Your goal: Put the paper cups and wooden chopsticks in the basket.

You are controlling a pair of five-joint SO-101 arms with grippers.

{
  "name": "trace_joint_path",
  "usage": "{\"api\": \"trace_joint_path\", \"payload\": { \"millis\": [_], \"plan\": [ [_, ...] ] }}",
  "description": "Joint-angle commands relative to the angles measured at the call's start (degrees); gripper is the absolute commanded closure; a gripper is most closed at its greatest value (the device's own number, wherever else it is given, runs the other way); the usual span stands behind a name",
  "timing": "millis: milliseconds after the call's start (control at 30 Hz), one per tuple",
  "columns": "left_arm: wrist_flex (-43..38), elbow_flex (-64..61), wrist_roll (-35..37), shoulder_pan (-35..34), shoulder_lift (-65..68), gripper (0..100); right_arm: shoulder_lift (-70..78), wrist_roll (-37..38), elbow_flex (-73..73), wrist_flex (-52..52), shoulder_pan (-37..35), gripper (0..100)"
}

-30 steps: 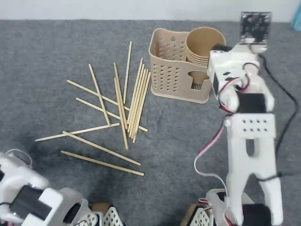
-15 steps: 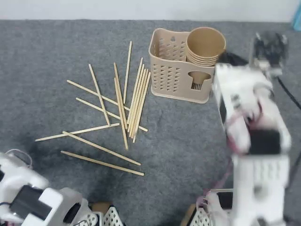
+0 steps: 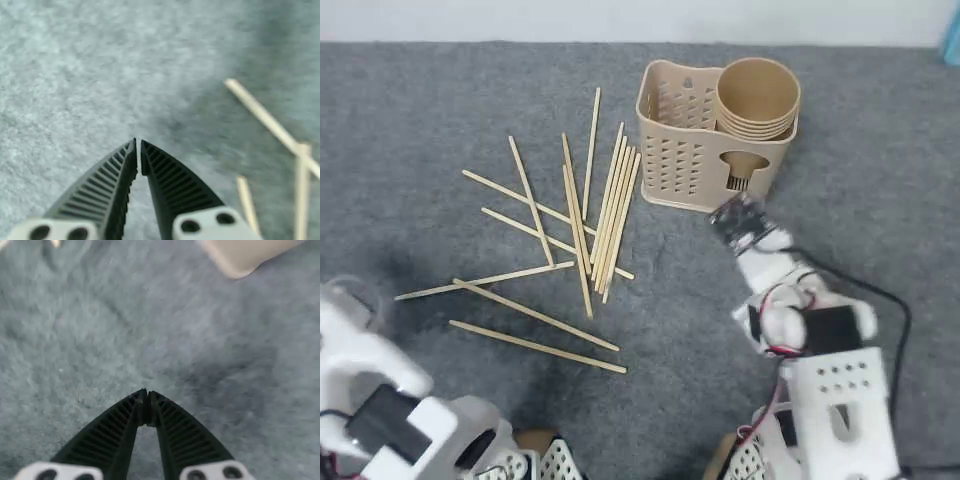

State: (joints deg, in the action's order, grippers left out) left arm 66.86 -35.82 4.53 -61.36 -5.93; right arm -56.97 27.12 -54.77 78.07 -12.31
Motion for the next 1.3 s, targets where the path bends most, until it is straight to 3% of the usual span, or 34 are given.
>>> {"api": "trace_joint_path", "payload": {
  "millis": [0, 167, 267, 733, 833, 1000, 1133, 1267],
  "plan": [
    [7.5, 8.8, 3.9, 6.0, 0.6, 98, -1.2, 0.8, -10.0, -9.4, -0.2, 99.1],
    [10.3, 10.1, 12.0, 10.8, 0.7, 84, -1.2, 0.8, -25.1, -23.6, -0.4, 99.1],
    [8.5, 7.8, 16.7, 11.3, 0.7, 77, -1.9, 0.8, -26.1, -23.6, -0.5, 99.1],
    [-12.0, -4.0, 32.8, 11.5, 0.7, 78, -8.5, 1.2, -28.3, -21.5, -0.4, 99.1],
    [-16.1, -6.4, 33.6, 11.6, 0.6, 78, -9.2, 1.3, -28.3, -21.0, -0.1, 99.1],
    [-16.4, -6.6, 33.6, 11.8, 0.6, 78, -9.3, 1.3, -28.3, -21.0, -0.1, 99.1],
    [-16.6, -8.0, 33.5, 15.7, 0.9, 78, -9.3, 1.3, -28.3, -20.9, 0.0, 99.1],
    [-23.8, -11.8, 33.7, 18.7, 3.4, 78, -9.3, 1.3, -28.3, -20.9, 0.0, 99.1]
  ]
}}
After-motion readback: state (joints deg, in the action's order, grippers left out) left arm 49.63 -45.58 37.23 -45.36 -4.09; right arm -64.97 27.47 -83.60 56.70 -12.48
